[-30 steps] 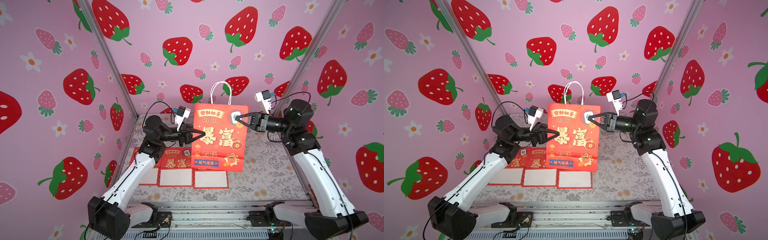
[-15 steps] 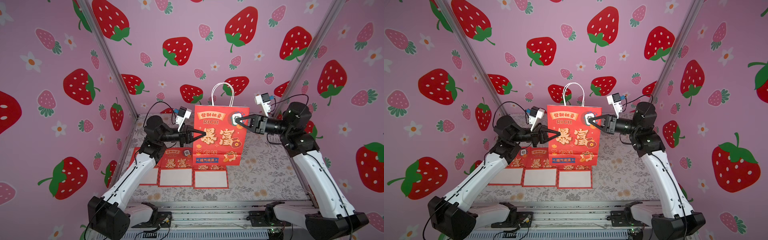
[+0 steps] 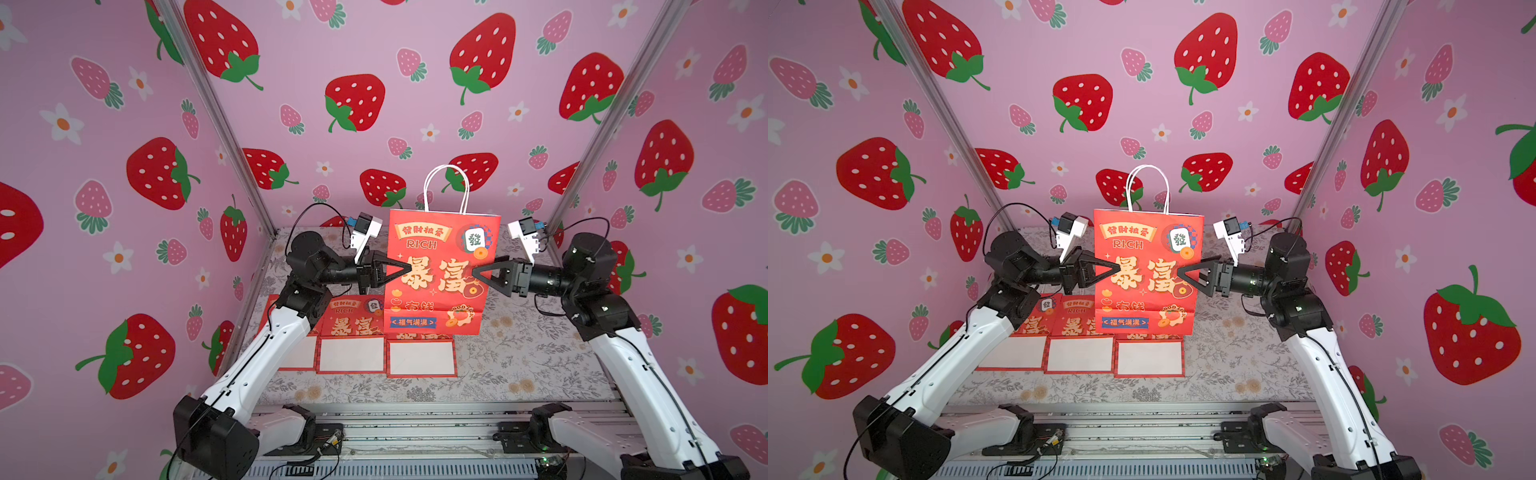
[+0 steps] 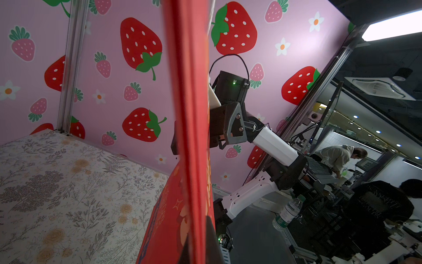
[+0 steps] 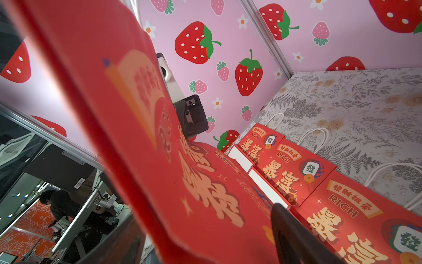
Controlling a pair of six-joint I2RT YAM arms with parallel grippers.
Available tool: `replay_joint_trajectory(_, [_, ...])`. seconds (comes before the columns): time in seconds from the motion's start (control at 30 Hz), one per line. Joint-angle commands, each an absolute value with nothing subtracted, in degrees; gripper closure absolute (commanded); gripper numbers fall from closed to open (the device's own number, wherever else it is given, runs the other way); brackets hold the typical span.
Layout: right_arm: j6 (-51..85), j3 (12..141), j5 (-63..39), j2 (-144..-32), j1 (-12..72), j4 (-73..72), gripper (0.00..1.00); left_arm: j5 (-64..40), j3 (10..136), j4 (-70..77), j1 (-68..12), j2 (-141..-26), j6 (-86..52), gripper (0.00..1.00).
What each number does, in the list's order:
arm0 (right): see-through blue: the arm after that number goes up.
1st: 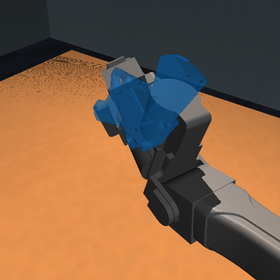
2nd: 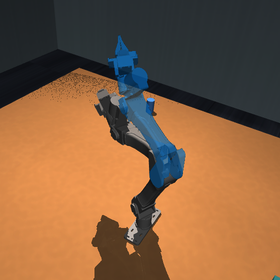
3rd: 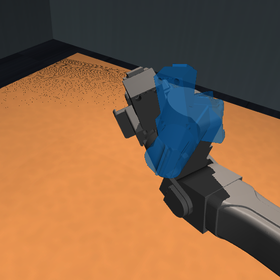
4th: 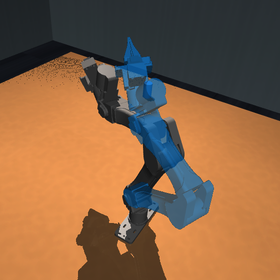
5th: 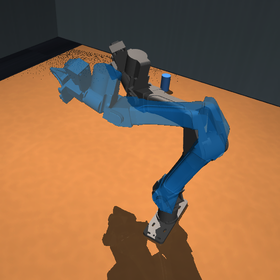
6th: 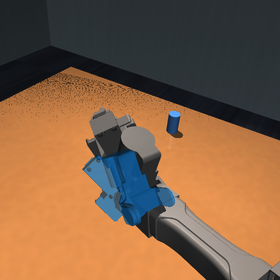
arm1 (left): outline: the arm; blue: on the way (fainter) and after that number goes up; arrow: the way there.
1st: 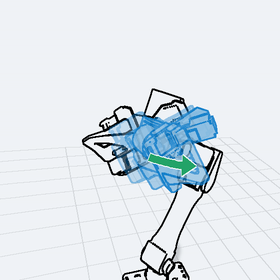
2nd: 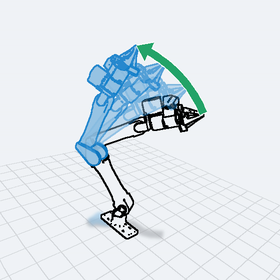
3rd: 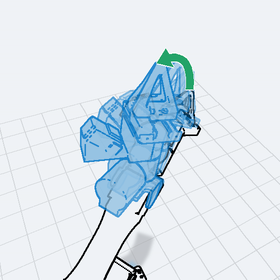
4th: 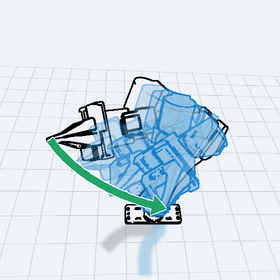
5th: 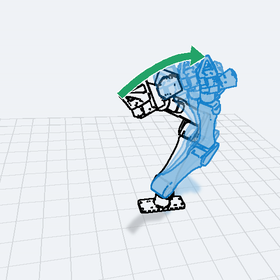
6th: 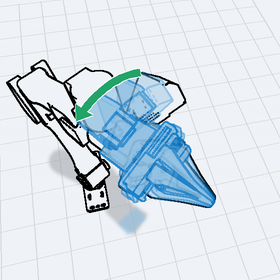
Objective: Put away the paper bag
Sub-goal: Press the paper bag.
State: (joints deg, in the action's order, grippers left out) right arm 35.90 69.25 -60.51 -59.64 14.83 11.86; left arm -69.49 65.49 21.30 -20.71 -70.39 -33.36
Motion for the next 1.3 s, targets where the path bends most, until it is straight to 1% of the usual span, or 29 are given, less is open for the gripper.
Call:
replay_joint_trajectory(0.0, [36.93, 70.31, -61.54, -59.28, 15.21, 6.95, 0.18, -70.34, 68.98, 20.74, -21.01, -69.83, -34.66, 1.00])
replay_joint_trajectory(0.1, [35.59, 71.92, -60.28, -60.09, 15.84, 6.99, 0.22, -70.24, 69.41, 20.66, -20.96, -70.34, -35.58, 1.00])
replay_joint_trajectory(0.37, [34.55, 72.70, -58.71, -61.25, 17.67, 5.52, 0.44, -69.52, 70.34, 20.29, -20.94, -72.37, -36.81, 1.00])
replay_joint_trajectory(0.93, [30.54, 70.42, -55.14, -60.08, 18.72, 9.12, 0.89, -68.55, 70.10, 22.28, -20.04, -74.51, -39.12, 1.00])
replay_joint_trajectory(1.13, [29.64, 70.13, -54.33, -60.07, 18.72, 9.75, 1.00, -70.06, 69.79, 22.59, -20.04, -75.49, -38.69, 1.00])
replay_joint_trajectory(1.2, [29.55, 70.14, -54.23, -60.01, 18.72, 9.76, 1.00, -70.54, 69.66, 22.25, -20.04, -75.59, -38.09, 1.00])
replay_joint_trajectory(1.27, [29.62, 70.21, -54.24, -59.96, 18.68, 9.75, 1.00, -71.37, 69.58, 22.07, -20.11, -75.72, -37.46, 0.95])
